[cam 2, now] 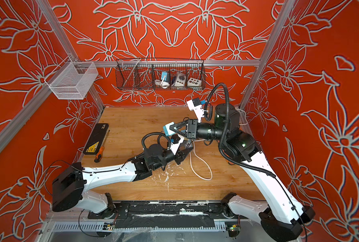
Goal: Charge the bluetooth headset
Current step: Adjust the charging cable at the plug.
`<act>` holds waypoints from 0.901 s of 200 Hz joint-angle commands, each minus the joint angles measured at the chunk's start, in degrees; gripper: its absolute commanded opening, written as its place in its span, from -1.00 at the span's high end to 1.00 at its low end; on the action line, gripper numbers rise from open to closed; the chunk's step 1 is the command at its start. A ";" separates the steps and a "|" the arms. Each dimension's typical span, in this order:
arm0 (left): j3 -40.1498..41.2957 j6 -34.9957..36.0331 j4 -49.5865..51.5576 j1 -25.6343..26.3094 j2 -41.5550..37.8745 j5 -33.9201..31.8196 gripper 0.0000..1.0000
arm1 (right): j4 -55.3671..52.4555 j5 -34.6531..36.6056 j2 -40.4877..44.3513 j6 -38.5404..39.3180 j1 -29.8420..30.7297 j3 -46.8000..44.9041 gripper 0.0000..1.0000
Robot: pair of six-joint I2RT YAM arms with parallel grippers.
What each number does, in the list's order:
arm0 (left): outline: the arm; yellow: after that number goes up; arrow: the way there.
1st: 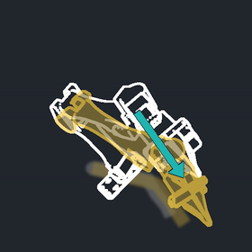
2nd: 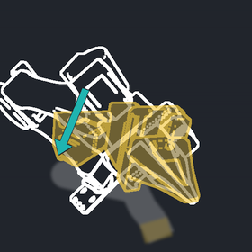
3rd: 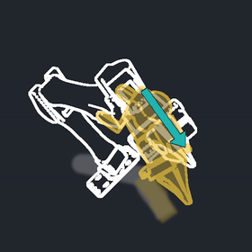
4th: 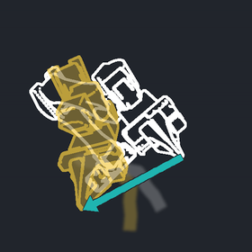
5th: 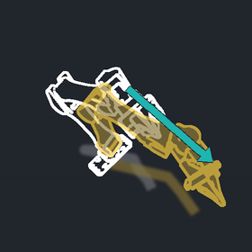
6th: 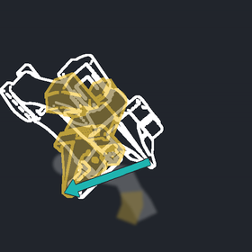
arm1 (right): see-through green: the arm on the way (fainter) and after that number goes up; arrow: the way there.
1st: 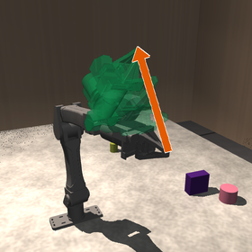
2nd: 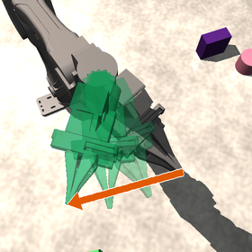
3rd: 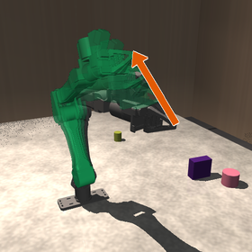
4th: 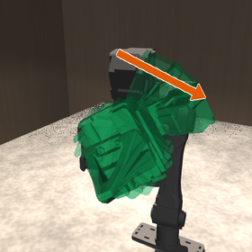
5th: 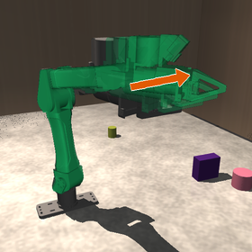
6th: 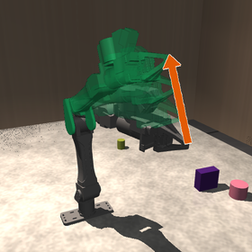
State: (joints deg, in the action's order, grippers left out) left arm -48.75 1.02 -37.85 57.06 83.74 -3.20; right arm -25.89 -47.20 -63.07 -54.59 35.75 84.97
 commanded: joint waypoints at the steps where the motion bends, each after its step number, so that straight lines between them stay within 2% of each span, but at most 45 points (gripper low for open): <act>1: -0.08 0.23 -0.27 0.22 -0.64 -2.00 0.62 | 1.42 -1.02 1.53 -0.54 -0.06 -0.10 0.75; 15: 0.91 0.13 1.05 0.22 -1.82 -1.98 0.91 | 2.26 -1.28 1.79 -1.02 -0.38 -0.78 0.75; 23: 1.40 -0.04 2.13 0.16 -2.53 -1.98 1.00 | 2.95 -1.51 1.94 -1.25 -0.61 -1.18 0.75; 52: 3.53 0.10 5.41 0.16 -6.42 -4.03 1.00 | 3.01 -2.41 2.54 -1.11 -1.20 -2.66 0.76; 77: 3.33 1.41 12.88 -0.83 -10.75 -6.28 1.00 | -1.29 -3.71 4.40 2.42 -2.14 -5.04 0.76; 107: 2.60 1.62 21.27 -4.14 -15.87 -9.56 1.00 | -7.22 -6.70 6.84 8.29 -3.04 -9.32 0.76; 136: -1.09 1.53 28.44 -7.66 -17.96 -9.42 1.00 | -12.98 -7.52 8.50 14.27 -3.18 -12.45 0.76; 165: -5.62 2.13 34.37 -10.34 -18.60 -8.76 1.00 | -22.17 -1.75 8.51 21.94 -3.20 -12.11 0.76; 180: -7.95 2.92 37.12 -10.65 -18.86 -8.60 1.00 | -25.73 3.70 7.76 24.73 -3.27 -11.91 0.77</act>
State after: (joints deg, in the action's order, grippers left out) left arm -53.12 2.20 -7.44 47.20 66.15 -11.66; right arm -43.40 -50.43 -55.09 -37.78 32.88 72.55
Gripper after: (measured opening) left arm 0.047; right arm 0.294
